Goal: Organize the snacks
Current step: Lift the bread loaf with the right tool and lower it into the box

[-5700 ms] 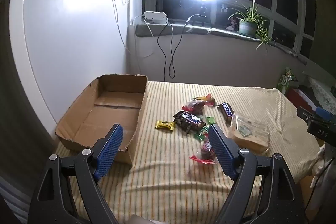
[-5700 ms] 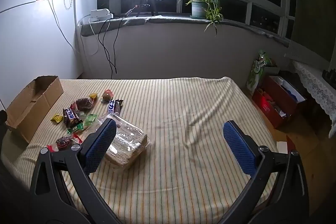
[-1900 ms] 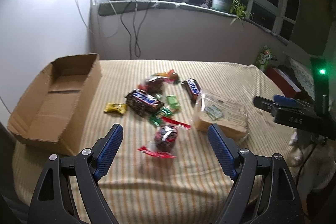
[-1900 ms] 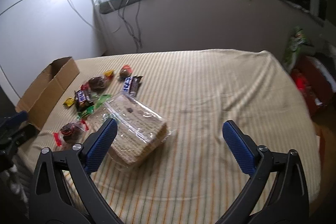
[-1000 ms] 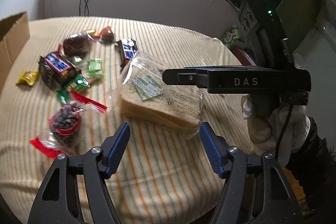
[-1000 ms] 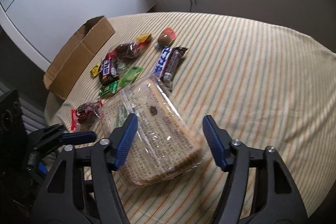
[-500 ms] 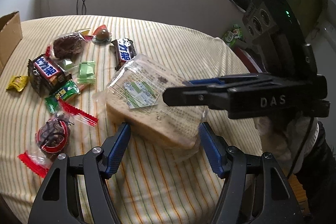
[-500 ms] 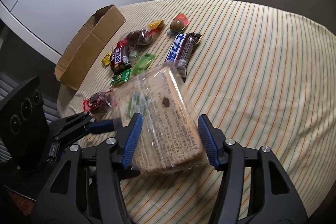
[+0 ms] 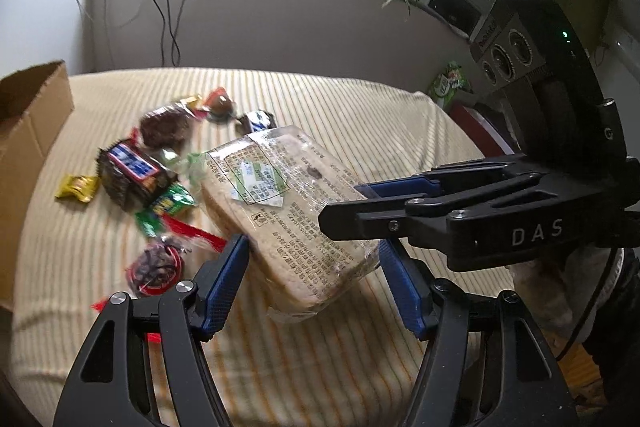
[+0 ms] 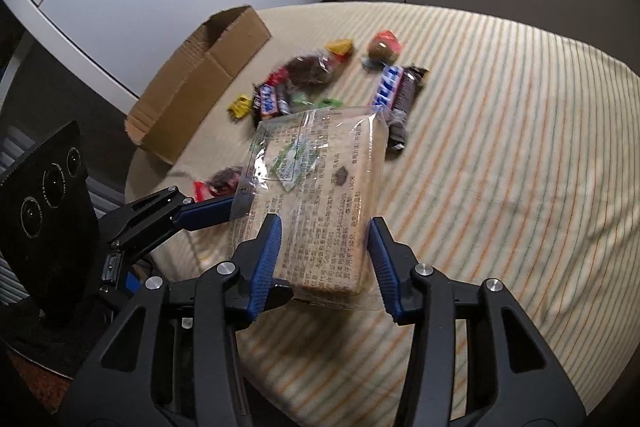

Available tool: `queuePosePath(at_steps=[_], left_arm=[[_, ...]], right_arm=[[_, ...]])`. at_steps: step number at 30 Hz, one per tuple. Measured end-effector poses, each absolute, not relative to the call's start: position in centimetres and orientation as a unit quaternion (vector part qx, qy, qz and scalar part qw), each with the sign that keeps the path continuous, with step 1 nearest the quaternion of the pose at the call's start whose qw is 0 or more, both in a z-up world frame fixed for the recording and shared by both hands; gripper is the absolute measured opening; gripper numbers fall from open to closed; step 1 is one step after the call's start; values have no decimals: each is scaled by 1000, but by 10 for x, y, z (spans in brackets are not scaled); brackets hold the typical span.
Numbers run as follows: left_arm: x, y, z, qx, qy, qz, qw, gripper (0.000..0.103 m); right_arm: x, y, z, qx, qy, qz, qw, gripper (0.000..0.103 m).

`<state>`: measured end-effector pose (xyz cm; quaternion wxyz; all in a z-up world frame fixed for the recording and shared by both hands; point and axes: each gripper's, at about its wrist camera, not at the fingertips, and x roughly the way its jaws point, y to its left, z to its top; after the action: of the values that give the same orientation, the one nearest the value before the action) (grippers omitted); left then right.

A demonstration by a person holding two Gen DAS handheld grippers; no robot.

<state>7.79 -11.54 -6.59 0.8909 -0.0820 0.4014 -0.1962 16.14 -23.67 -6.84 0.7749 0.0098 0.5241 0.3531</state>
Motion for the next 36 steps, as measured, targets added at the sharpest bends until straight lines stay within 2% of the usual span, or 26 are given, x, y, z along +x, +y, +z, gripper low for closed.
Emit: queuePosePath(at_steps=[18,36], left_arm=[[58,-37,-29,-77,332,-126,932,66],[49,61,-25,-95,309,-37,945,66]], right_arm=[[161,-145,-22,-5,484,406,775,47],[168,-13,-17,-45,474,462,749,47]])
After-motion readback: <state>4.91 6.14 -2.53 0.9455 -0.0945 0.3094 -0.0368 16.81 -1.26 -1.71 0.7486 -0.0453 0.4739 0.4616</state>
